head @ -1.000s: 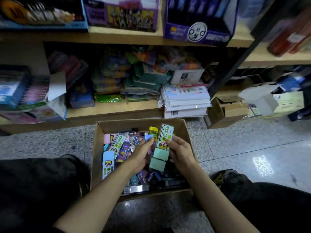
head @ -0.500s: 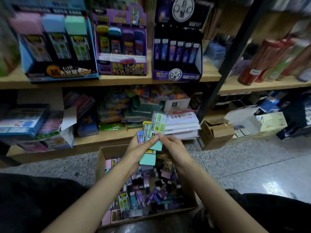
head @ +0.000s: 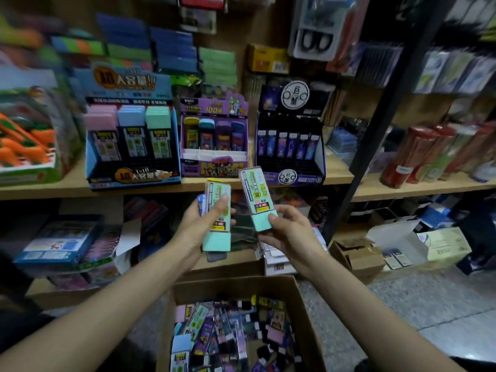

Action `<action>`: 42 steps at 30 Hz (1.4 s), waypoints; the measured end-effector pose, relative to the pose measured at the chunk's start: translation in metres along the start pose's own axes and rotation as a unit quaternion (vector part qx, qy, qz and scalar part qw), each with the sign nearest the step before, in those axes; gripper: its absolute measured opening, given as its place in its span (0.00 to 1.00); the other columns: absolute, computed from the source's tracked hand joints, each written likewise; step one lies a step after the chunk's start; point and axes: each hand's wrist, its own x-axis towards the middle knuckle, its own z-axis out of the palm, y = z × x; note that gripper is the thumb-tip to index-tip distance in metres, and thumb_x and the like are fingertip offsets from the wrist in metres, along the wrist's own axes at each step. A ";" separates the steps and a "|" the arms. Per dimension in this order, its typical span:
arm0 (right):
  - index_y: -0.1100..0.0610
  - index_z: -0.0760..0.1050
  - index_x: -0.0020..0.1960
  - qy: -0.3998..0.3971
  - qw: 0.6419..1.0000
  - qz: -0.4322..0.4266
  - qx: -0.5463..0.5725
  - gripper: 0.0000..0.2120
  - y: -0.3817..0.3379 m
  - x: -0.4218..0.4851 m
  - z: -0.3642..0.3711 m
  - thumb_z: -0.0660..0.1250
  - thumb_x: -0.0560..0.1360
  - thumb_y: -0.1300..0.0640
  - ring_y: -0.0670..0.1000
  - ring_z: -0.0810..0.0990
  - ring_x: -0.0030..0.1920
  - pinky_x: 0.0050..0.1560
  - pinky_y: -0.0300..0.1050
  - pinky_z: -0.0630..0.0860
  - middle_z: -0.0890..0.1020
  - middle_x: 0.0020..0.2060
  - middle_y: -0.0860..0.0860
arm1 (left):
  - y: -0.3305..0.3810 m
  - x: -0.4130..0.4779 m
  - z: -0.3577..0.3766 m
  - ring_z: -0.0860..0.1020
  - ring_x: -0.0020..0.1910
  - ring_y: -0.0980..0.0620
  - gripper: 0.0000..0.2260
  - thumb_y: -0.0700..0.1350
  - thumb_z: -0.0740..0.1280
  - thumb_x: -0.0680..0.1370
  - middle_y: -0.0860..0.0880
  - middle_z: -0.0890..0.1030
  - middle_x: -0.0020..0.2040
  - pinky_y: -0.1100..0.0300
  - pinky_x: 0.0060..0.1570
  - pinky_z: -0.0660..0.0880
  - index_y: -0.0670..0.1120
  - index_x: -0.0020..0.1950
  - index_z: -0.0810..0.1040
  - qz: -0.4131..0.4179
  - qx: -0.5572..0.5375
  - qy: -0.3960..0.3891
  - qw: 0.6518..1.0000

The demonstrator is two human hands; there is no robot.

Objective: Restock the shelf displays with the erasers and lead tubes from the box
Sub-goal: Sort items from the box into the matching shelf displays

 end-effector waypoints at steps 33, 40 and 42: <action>0.59 0.77 0.51 -0.075 0.930 -0.296 -0.203 0.08 -0.139 0.115 0.157 0.71 0.72 0.63 0.47 0.82 0.40 0.39 0.35 0.79 0.82 0.42 0.54 | 0.110 0.037 -0.118 0.83 0.35 0.55 0.08 0.47 0.66 0.74 0.51 0.85 0.40 0.63 0.28 0.78 0.53 0.53 0.76 0.139 0.029 0.085 0.986; 0.61 0.79 0.52 -0.111 0.825 -0.362 -0.419 0.10 -0.114 0.145 0.208 0.72 0.71 0.63 0.51 0.80 0.46 0.53 0.53 0.78 0.83 0.46 0.54 | 0.122 0.027 -0.142 0.84 0.37 0.55 0.08 0.47 0.65 0.75 0.53 0.85 0.41 0.61 0.32 0.80 0.54 0.54 0.75 0.169 0.028 0.099 0.980; 0.60 0.80 0.52 -0.111 0.806 -0.375 -0.443 0.10 -0.109 0.150 0.204 0.72 0.71 0.62 0.49 0.79 0.45 0.53 0.54 0.77 0.82 0.45 0.52 | 0.121 0.029 -0.144 0.83 0.36 0.55 0.08 0.47 0.65 0.76 0.53 0.85 0.40 0.63 0.29 0.78 0.53 0.54 0.75 0.166 0.017 0.106 0.980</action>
